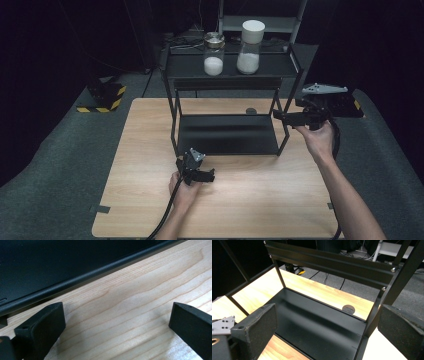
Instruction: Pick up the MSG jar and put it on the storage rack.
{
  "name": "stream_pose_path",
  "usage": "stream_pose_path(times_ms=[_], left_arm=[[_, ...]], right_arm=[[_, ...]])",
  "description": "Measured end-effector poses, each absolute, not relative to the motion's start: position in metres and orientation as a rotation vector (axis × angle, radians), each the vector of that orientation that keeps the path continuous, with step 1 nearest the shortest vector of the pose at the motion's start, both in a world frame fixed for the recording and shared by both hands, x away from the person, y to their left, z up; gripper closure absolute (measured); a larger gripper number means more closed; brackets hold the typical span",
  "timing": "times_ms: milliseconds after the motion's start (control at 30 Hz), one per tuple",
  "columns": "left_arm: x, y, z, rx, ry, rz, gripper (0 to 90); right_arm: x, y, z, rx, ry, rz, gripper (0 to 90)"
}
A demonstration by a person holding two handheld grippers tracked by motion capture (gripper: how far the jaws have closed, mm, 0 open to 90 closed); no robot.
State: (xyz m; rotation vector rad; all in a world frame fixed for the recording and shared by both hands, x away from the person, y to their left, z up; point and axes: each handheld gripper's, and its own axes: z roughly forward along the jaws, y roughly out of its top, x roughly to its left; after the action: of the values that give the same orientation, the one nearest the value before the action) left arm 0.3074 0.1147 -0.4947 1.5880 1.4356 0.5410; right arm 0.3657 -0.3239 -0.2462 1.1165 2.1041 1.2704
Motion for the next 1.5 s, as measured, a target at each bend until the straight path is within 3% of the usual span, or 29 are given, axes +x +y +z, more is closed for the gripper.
stream_pose_path(times_ms=[1500], left_arm=[[0.307, 0.115, -0.495, 1.589, 1.435, 0.542, 0.5]], right_arm=[[0.353, -0.335, -0.335, 1.248, 2.114, 1.315, 2.4]])
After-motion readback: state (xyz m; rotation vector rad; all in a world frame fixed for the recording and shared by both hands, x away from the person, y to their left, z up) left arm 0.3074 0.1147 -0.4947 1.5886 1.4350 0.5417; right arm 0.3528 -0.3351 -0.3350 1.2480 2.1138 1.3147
